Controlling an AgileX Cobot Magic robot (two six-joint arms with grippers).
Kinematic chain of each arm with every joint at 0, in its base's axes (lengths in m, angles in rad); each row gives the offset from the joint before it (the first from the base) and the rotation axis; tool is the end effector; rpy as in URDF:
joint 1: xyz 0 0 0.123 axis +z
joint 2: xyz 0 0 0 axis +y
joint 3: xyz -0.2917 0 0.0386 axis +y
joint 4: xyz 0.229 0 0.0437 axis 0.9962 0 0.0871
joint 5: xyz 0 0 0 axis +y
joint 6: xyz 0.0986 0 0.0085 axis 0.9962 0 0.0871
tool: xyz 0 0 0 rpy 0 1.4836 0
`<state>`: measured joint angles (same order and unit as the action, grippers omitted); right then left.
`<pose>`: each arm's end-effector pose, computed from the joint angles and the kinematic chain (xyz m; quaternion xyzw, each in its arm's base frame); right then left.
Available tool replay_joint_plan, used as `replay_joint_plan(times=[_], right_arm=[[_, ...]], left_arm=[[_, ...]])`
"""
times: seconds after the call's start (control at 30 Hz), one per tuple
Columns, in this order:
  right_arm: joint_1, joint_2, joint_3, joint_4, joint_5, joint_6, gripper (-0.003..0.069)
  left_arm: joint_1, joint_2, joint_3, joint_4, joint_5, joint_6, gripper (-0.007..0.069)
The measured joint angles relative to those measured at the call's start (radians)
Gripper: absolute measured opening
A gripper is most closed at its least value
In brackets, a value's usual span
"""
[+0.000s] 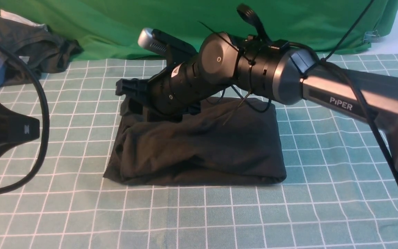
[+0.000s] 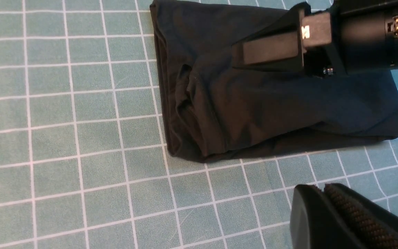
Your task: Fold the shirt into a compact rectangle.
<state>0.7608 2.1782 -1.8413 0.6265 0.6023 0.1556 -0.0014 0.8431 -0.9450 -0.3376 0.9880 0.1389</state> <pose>0.3369 0.3662 0.2418 -0.0971 0.9026 0.3747 0.1883 0.1262 -0.0276 0.3668 0.0312 0.9133 -0.1389 0.3815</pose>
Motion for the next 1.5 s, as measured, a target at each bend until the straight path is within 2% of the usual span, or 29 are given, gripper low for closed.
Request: replay_joint_plan(times=[0.1,0.17,0.27,0.3,0.33,0.4,0.47,0.63,0.73,0.93,1.17,1.33,1.4,1.5], right_arm=[[-0.013,-0.010,-0.030,-0.023,0.146,-0.109,0.0514],[-0.034,-0.026,-0.063,-0.091,0.269,-0.141,0.0482],[-0.076,-0.061,-0.116,-0.229,0.435,-0.156,0.0347],[-0.107,-0.088,-0.138,-0.324,0.525,-0.163,0.0237],[-0.125,-0.104,-0.145,-0.372,0.556,-0.163,0.0158],[-0.155,-0.134,-0.145,-0.423,0.586,-0.163,0.0067],[-0.171,-0.164,-0.129,-0.444,0.598,-0.163,0.0034],[-0.164,-0.180,-0.029,-0.409,0.592,-0.173,0.0020],[-0.140,-0.164,0.050,-0.381,0.515,-0.189,0.0020],[-0.090,-0.080,0.073,-0.340,0.395,-0.191,0.0020],[-0.044,0.033,0.078,-0.329,0.467,-0.192,0.0020],[-0.035,0.011,0.078,-0.327,0.459,-0.211,0.0020],[-0.043,-0.016,0.078,-0.335,0.472,-0.221,0.0021],[-0.100,-0.110,0.078,-0.411,0.528,-0.238,0.0021]], left_arm=[[0.000,0.000,0.000,0.006,0.008,-0.001,0.0006],[0.000,0.000,0.000,0.014,0.019,-0.001,0.0006],[0.000,0.000,0.000,0.015,0.022,-0.001,0.0006],[0.000,0.005,0.000,0.001,0.011,-0.001,0.0006],[0.000,0.012,0.000,-0.012,0.001,-0.001,0.0006],[0.000,0.032,0.000,-0.037,-0.015,-0.001,0.0006],[0.000,0.075,0.000,-0.068,-0.016,-0.001,0.0006],[0.000,0.178,0.000,-0.082,-0.019,-0.001,0.0006],[0.000,0.240,0.000,-0.083,-0.048,0.003,0.0006],[0.000,0.344,0.000,-0.083,-0.089,0.029,0.0006],[0.000,0.382,0.000,-0.082,-0.136,0.039,0.0006],[0.000,0.382,0.000,-0.080,-0.144,0.040,0.0006],[0.000,0.382,0.000,-0.079,-0.143,0.042,0.0006],[0.000,0.382,0.000,-0.086,-0.143,0.043,0.0006]])
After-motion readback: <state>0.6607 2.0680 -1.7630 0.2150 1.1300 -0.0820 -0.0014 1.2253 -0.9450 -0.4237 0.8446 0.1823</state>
